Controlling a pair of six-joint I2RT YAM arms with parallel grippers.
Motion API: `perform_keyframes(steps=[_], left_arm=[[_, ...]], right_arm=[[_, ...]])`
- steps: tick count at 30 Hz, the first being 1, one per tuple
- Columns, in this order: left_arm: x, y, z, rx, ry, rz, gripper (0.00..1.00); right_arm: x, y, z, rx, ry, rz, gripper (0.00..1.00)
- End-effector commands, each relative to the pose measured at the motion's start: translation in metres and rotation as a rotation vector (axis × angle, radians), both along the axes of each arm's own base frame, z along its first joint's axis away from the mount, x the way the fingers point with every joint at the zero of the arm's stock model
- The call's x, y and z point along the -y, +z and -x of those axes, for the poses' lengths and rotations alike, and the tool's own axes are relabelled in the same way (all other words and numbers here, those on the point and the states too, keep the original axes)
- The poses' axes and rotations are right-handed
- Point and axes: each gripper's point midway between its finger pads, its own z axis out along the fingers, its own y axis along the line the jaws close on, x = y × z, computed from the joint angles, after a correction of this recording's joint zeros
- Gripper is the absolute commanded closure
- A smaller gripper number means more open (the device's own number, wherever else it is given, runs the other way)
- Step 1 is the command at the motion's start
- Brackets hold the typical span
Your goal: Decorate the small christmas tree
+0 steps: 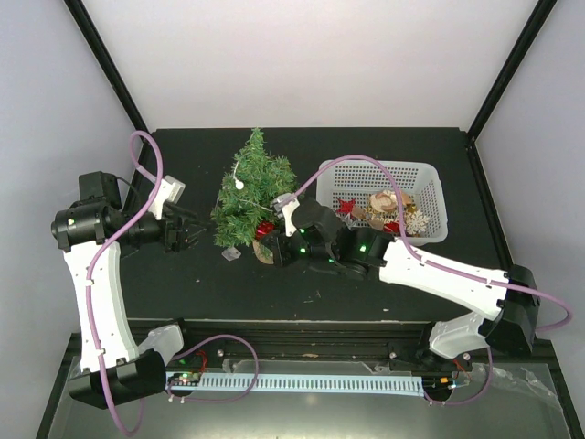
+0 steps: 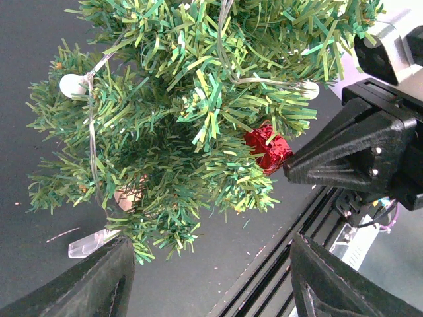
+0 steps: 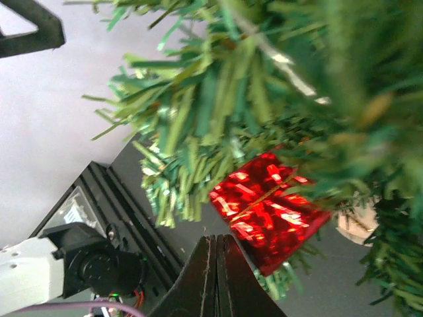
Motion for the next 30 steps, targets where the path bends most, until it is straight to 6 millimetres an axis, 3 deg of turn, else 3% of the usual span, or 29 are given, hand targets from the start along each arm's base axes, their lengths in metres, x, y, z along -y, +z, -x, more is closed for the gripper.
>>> perform_keyframes(steps=[1,13,22,26,30], left_arm=[[0.001,0.002,0.000,0.032,-0.017,-0.012,0.35],[0.001,0.001,-0.001,0.023,-0.018,-0.012,0.34],[0.000,0.000,-0.001,0.024,-0.017,-0.016,0.34],[0.000,-0.002,-0.002,0.023,-0.017,-0.016,0.34],[0.000,-0.002,-0.002,0.022,-0.017,-0.016,0.34]], right_arm=[[0.007,0.000,-0.018,0.021,-0.071,-0.012,0.99],[0.004,-0.013,-0.022,0.010,-0.068,-0.010,0.99],[0.033,0.013,-0.016,0.055,-0.111,-0.050,0.98],[0.047,0.032,-0.008,0.079,-0.105,-0.100,0.90],[0.059,0.039,-0.005,0.095,-0.120,-0.097,0.76]])
